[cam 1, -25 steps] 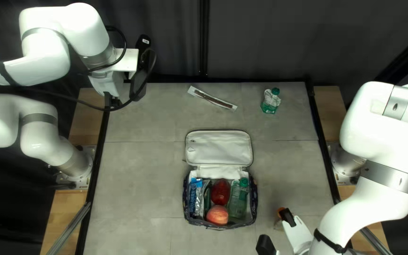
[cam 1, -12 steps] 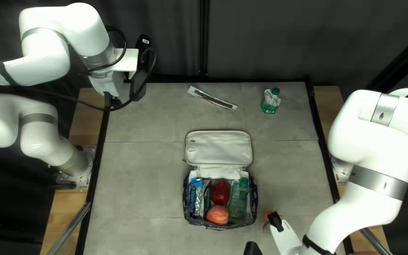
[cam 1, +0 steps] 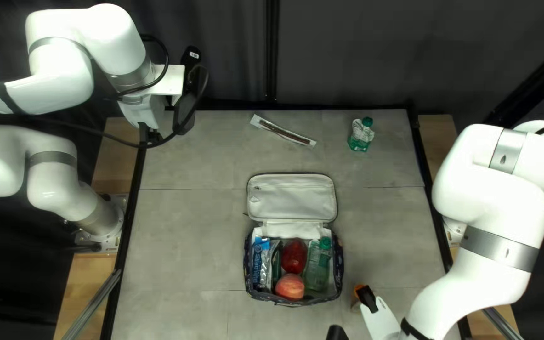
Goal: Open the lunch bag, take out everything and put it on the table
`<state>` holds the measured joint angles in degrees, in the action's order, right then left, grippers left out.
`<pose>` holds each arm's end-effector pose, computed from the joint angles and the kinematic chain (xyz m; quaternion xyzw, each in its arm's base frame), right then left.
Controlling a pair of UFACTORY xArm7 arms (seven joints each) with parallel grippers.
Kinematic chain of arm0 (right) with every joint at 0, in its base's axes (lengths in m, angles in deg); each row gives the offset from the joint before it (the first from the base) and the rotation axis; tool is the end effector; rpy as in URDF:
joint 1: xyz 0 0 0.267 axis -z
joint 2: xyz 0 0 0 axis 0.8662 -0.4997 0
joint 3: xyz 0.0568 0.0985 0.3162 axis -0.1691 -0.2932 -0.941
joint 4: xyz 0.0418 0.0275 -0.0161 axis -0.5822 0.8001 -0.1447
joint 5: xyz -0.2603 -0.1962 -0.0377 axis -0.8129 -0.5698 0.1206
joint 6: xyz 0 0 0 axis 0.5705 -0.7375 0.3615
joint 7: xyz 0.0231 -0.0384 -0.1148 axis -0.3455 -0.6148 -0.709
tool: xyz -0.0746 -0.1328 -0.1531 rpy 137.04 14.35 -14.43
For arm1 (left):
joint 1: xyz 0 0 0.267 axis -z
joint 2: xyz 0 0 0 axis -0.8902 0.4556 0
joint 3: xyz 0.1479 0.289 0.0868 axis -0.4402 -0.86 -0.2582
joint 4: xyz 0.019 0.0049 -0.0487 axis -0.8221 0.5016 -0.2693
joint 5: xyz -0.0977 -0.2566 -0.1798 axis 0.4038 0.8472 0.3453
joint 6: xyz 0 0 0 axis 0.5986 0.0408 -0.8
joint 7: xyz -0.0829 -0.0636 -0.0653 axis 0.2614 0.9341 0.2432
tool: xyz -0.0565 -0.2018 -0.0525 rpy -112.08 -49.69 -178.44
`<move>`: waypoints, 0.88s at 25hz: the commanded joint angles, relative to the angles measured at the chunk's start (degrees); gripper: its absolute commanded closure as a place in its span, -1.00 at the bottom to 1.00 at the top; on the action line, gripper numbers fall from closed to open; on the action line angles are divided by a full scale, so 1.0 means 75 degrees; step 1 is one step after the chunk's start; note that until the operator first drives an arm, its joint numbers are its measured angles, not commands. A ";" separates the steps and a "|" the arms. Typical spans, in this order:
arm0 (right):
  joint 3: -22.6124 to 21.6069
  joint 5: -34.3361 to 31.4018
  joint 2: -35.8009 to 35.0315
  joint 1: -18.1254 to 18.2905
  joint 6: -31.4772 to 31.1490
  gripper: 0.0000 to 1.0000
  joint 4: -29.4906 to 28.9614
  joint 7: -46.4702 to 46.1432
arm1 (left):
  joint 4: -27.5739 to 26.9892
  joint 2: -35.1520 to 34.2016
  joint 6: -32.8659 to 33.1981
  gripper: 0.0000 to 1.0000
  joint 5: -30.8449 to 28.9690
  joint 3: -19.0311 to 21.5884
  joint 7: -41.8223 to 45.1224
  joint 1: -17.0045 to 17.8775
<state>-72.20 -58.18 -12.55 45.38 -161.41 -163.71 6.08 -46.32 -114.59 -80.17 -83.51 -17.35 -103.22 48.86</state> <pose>0.3894 0.2057 0.1831 0.9002 0.2098 -0.0479 0.3785 0.1998 0.1015 0.3341 -0.9977 0.0159 0.0188 0.0637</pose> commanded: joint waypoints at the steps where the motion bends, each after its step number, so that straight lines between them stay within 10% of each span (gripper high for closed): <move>1: 0.0046 -0.0040 -0.0099 -0.0106 -0.0100 1.00 -0.0165 0.0045 | 0.0000 0.0000 0.0000 -1.00 0.0000 0.0000 0.0000 0.0000; 22: 0.0292 -0.0348 -0.0826 -0.0677 -0.0432 1.00 -0.1118 0.0067 | 0.0000 0.0000 0.0000 -1.00 0.0000 0.0000 0.0000 0.0000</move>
<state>-70.16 -60.58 -18.32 40.45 -164.84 -171.84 6.53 -46.32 -114.59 -80.17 -83.51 -17.35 -103.22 48.86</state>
